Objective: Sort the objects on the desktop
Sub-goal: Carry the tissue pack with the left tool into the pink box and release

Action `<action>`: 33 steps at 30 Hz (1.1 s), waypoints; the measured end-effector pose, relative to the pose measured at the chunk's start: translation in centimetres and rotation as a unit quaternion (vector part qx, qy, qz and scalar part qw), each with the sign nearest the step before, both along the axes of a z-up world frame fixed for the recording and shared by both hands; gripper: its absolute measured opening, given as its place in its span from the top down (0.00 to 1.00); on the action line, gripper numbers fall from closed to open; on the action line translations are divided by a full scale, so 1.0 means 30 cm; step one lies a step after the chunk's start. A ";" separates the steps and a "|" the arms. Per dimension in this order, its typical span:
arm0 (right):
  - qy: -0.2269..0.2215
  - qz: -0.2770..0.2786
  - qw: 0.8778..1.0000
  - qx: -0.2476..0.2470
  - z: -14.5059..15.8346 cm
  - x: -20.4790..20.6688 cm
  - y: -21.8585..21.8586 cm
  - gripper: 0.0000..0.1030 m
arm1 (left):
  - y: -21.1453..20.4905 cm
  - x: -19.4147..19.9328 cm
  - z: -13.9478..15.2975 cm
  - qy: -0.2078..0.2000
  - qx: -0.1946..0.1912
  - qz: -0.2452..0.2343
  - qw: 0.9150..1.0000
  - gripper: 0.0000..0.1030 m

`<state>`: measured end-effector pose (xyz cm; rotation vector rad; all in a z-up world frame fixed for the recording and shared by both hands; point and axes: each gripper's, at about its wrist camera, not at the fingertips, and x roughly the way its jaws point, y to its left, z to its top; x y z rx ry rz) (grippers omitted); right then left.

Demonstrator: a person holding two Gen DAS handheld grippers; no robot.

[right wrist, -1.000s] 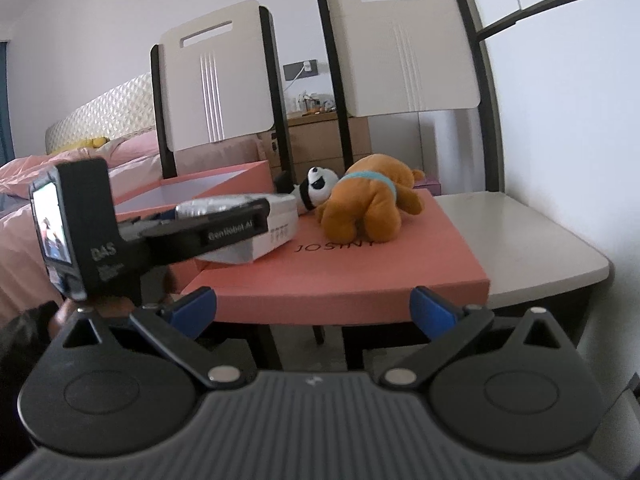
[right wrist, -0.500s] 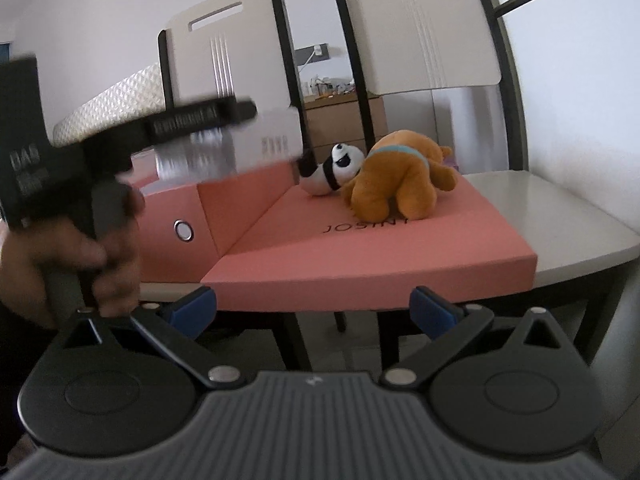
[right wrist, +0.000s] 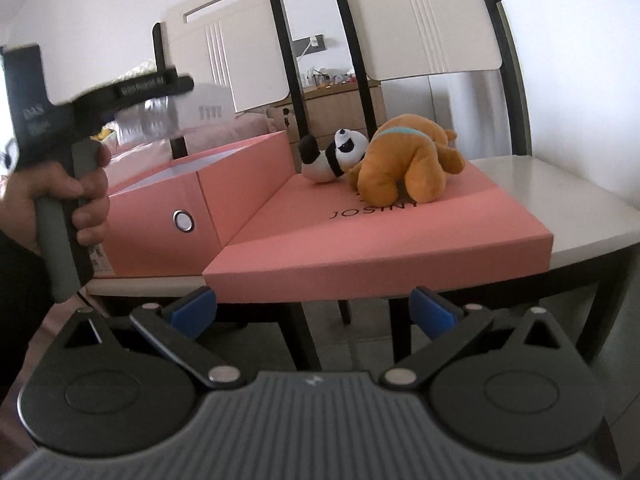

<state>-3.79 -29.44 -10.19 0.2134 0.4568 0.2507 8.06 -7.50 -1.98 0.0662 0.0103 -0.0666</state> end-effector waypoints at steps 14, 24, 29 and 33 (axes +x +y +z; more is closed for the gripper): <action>0.015 0.005 1.000 -0.012 -0.005 0.022 0.059 0.00 | 0.120 0.140 -0.086 0.076 -0.026 0.004 0.997 0.15; 0.008 0.002 1.000 -0.019 0.005 0.052 0.079 0.00 | 0.146 0.157 -0.109 0.095 -0.025 0.004 0.995 0.13; 0.000 0.001 1.000 -0.018 0.021 0.059 0.076 0.00 | 0.157 0.139 -0.101 0.095 -0.035 0.003 0.995 0.05; -0.017 -0.008 1.000 -0.013 0.046 0.049 0.062 0.00 | 0.143 0.092 -0.075 0.088 -0.027 -0.005 0.996 0.03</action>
